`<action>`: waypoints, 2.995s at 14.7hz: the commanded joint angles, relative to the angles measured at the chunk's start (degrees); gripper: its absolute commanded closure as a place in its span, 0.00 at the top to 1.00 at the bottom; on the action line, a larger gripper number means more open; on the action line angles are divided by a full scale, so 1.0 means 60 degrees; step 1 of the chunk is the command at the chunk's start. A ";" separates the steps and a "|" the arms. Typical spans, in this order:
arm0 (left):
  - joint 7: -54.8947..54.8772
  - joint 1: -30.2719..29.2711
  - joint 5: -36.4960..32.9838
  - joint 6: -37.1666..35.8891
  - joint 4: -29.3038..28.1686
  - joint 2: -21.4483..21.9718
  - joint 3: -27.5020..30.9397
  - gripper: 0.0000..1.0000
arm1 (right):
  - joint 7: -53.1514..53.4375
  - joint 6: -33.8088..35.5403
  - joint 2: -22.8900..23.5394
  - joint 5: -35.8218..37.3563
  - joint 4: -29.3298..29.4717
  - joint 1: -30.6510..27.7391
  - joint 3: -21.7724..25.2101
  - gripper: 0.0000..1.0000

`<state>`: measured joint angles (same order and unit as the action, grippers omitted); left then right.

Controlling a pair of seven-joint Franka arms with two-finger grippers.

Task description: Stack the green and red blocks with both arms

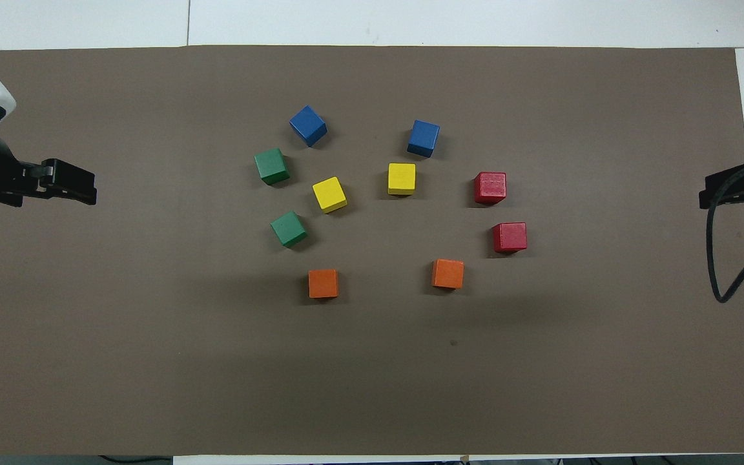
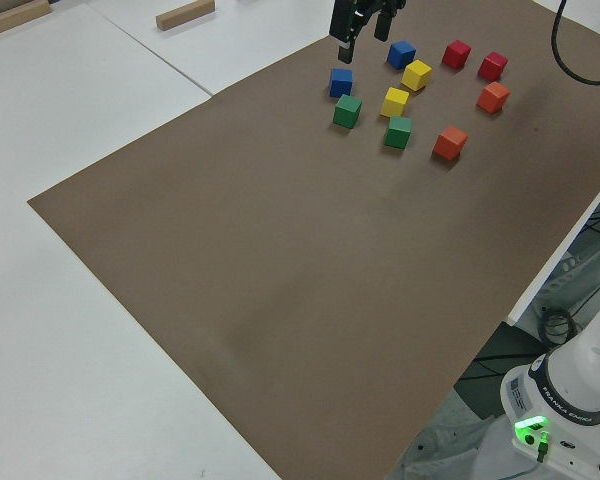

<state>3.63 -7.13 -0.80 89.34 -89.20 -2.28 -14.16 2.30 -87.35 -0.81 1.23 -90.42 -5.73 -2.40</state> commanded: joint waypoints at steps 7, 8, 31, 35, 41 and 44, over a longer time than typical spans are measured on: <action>-0.0165 -0.0189 0.0133 -0.0008 0.0086 -0.0088 -0.0175 1.00 | -0.0222 -0.0046 -0.0231 -0.0102 -0.0267 -0.0144 -0.0083 1.00; -0.0108 -0.0189 0.0060 -0.0008 0.0101 -0.0117 -0.0334 1.00 | -0.0222 -0.0046 -0.0231 -0.0102 -0.0253 -0.0158 -0.0098 1.00; 0.6829 0.2579 -0.0644 0.3827 -0.0658 -0.3223 -0.0673 1.00 | -0.0222 -0.1452 -0.0890 -0.0117 -0.1922 -0.0041 -0.0127 1.00; 0.7334 0.2579 -0.0658 0.4605 -0.1567 -0.3238 -0.0673 1.00 | -0.0208 -0.1453 -0.0890 -0.0117 -0.2040 -0.0041 -0.0171 1.00; 0.7918 0.2813 -0.0658 0.5191 -0.2477 -0.3047 -0.0673 1.00 | -0.0222 -0.1452 -0.0890 -0.0117 -0.2025 -0.0041 -0.0171 1.00; 0.8140 0.2931 -0.0673 0.5354 -0.2652 -0.3091 -0.0673 1.00 | -0.0222 -0.1452 -0.0890 -0.0117 -0.2025 -0.0041 -0.0186 1.00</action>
<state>50.55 9.62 -3.49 119.54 -102.04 -22.70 -18.86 2.30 -94.82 -4.67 1.21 -100.74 -5.58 -3.21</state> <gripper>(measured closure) 0.000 0.000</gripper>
